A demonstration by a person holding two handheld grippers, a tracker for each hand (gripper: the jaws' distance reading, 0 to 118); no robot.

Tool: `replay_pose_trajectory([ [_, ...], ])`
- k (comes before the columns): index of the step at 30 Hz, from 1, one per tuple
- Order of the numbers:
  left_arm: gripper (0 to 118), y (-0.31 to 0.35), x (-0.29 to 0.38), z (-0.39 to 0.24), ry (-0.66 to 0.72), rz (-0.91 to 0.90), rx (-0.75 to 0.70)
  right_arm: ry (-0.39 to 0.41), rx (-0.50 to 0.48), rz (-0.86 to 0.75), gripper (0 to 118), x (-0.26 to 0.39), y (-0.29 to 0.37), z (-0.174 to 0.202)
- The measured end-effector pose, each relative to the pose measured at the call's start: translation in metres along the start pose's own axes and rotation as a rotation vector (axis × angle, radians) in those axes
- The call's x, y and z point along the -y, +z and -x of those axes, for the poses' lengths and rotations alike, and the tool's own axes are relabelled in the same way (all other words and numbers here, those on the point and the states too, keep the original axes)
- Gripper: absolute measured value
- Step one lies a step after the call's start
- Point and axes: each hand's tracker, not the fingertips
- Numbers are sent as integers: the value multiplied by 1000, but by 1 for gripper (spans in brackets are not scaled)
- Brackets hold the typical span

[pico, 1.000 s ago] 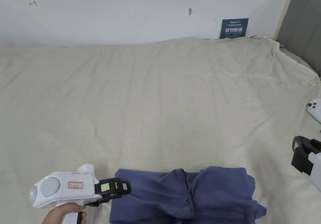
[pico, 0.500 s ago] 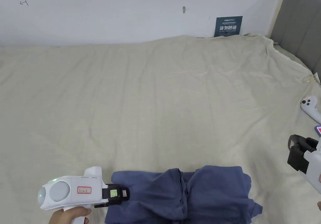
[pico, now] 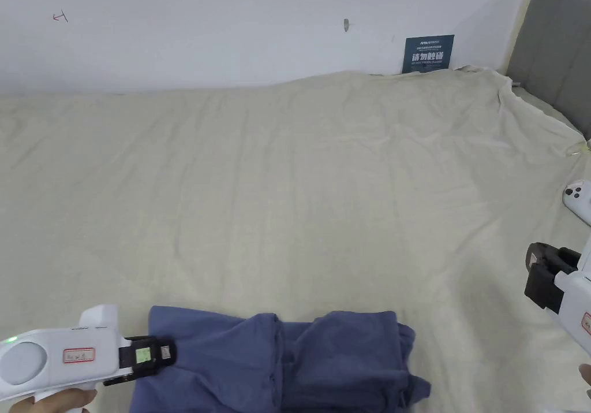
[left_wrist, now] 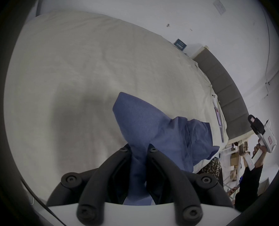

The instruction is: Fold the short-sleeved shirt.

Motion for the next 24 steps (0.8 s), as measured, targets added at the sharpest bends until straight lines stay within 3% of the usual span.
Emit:
replay_pose_trajectory([
  [6,12,30,0,-5,15,-8,-43,6,-20,3,0,1,-1,4],
  [11,12,36,-10,-57,-28,15,-17,0,-21,2,0,3,1,3],
  [14,12,35,-20,-93,-69,45,69,-2,-21,0,0,3,3,2],
  [24,12,-47,-24,-186,-244,184,151,-17,-9,5,0,8,7,-7],
])
